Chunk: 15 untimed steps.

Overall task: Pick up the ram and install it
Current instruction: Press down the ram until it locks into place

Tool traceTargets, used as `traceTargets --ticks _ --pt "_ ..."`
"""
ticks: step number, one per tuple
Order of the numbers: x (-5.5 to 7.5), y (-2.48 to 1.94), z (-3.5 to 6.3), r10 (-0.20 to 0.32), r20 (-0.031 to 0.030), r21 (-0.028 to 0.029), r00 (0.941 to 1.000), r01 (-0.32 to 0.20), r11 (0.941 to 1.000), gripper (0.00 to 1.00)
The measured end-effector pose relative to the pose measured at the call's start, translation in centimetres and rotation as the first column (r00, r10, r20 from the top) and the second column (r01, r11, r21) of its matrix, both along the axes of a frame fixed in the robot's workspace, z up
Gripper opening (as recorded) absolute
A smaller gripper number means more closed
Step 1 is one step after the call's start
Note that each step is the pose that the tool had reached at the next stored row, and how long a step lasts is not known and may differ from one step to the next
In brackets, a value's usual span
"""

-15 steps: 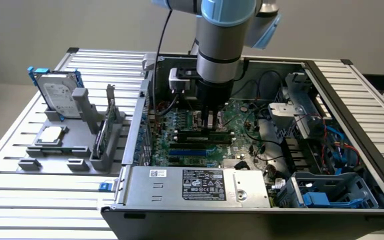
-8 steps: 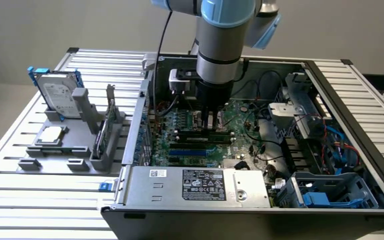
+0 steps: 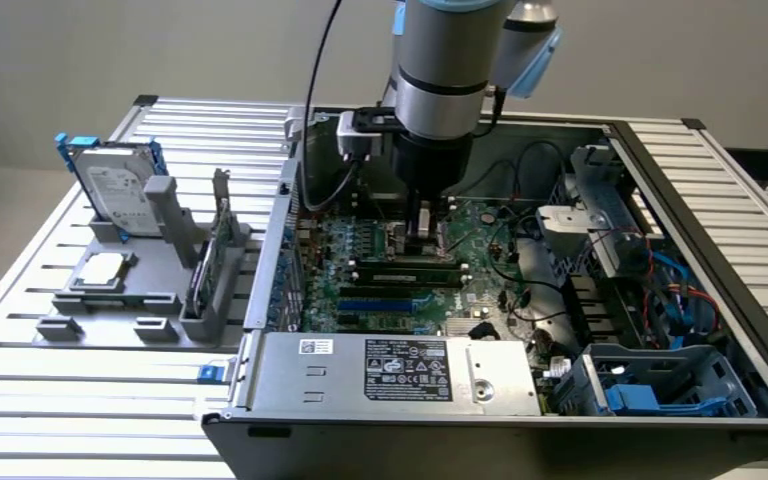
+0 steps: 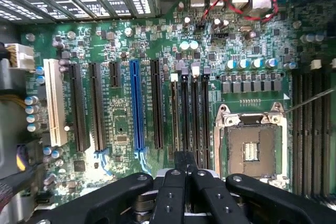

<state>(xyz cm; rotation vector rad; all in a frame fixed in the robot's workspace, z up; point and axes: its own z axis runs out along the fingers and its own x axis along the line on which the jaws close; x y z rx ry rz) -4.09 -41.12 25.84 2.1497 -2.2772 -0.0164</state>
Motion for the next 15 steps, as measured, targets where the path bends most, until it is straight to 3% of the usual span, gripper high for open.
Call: traceTargets --ticks 15 --pt "0.01 0.00 0.22 0.000 0.0000 0.0001 1.0000 0.000 1.0000 0.11"
